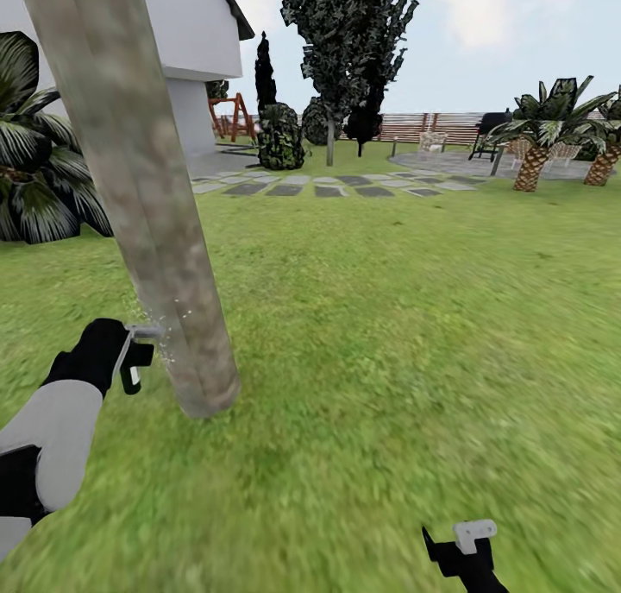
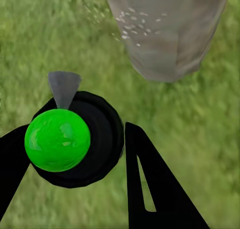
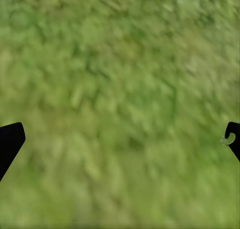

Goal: In the garden, pick up the pesticide atomizer on the floor and spray pesticide onto both trees until each tree trunk is fully covered.

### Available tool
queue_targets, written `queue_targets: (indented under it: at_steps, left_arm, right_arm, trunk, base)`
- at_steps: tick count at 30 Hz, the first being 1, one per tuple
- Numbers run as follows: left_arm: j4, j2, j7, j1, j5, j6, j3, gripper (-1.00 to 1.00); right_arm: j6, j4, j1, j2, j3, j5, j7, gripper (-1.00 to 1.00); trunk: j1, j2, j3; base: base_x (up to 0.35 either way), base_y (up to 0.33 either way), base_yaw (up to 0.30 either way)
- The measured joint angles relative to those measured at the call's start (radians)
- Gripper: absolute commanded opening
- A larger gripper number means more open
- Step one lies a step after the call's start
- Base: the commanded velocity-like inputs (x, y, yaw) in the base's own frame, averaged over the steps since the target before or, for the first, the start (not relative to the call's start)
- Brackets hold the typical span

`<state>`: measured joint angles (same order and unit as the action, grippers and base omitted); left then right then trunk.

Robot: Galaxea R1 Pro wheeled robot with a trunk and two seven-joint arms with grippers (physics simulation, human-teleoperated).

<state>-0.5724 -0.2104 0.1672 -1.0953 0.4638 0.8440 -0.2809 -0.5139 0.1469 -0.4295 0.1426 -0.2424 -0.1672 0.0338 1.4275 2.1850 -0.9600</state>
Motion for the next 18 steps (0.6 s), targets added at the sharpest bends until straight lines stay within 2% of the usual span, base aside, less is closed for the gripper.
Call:
queue_targets:
  at_steps: [3,7,11,15,18]
  left_arm:
    - [0.0,0.001,0.002,0.028,-0.003,-0.004,-0.003,-1.0]
    - [0.002,0.002,0.003,0.035,-0.003,-0.005,-0.006,-1.0]
    - [0.002,0.002,0.003,0.036,-0.003,-0.005,-0.006,-1.0]
    - [0.003,0.001,0.001,0.038,-0.001,-0.007,-0.007,-1.0]
    - [0.002,-0.002,-0.006,0.082,-0.001,-0.015,-0.009,-1.0]
  right_arm:
    - [0.0,-0.001,0.0,0.0,0.0,0.0,0.001,1.0]
    - [0.0,0.0,0.0,0.0,0.0,0.0,0.001,1.0]
    - [0.0,0.0,0.0,0.0,0.0,0.0,0.0,1.0]
    - [0.0,0.0,0.0,0.0,0.0,0.0,0.001,1.0]
    - [0.0,0.0,0.0,-0.001,0.0,0.0,0.001,1.0]
  trunk:
    - [0.0,0.0,0.0]
    - [0.0,0.0,0.0]
    - [0.0,0.0,0.0]
    - [0.0,0.0,0.0]
    - [0.0,0.0,0.0]
  base:
    - [0.191,-0.158,0.0]
    - [0.163,-0.214,0.0]
    - [-0.096,-0.245,0.0]
    - [-0.081,-0.06,0.0]
    - [-0.003,-0.002,0.138]
